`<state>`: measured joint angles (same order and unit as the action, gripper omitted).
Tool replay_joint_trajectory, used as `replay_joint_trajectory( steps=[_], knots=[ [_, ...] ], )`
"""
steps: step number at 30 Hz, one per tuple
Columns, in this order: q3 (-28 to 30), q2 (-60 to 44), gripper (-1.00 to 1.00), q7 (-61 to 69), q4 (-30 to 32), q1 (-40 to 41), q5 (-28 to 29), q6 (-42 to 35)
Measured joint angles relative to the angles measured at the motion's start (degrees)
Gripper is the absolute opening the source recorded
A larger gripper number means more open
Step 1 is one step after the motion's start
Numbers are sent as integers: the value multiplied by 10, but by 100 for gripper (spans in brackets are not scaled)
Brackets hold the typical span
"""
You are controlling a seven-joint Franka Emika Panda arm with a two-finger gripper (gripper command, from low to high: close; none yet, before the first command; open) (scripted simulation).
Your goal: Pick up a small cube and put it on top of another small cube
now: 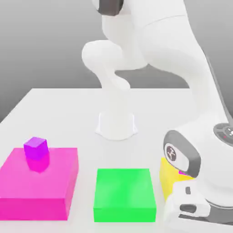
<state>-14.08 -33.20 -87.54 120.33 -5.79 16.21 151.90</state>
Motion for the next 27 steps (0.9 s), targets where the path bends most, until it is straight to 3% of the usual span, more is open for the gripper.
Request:
replay_joint_trajectory(
  steps=[4,27],
  knots=[
    [-8,76,-100,14,29,28,-27,-48],
    [251,528,-100,-52,361,357,-101,-149]
  ],
)
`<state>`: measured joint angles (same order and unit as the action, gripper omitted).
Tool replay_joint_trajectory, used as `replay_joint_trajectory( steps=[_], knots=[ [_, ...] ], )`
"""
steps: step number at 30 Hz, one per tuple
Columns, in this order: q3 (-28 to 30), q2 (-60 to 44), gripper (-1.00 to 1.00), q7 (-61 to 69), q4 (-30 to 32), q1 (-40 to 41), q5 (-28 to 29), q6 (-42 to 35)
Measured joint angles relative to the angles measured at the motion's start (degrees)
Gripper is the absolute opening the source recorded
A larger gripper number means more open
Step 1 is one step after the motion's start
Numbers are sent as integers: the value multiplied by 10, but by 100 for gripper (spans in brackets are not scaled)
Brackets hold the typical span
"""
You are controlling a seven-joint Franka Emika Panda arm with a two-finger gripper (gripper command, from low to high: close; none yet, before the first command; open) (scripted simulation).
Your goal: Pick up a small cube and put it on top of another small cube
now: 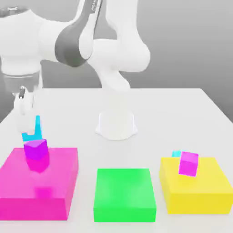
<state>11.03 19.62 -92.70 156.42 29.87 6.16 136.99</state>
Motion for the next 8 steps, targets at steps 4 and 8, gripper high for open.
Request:
replay_joint_trajectory(
  steps=[4,8],
  knots=[
    [14,-54,-100,6,27,4,-10,83],
    [15,-71,100,7,33,4,-13,105]
  ],
)
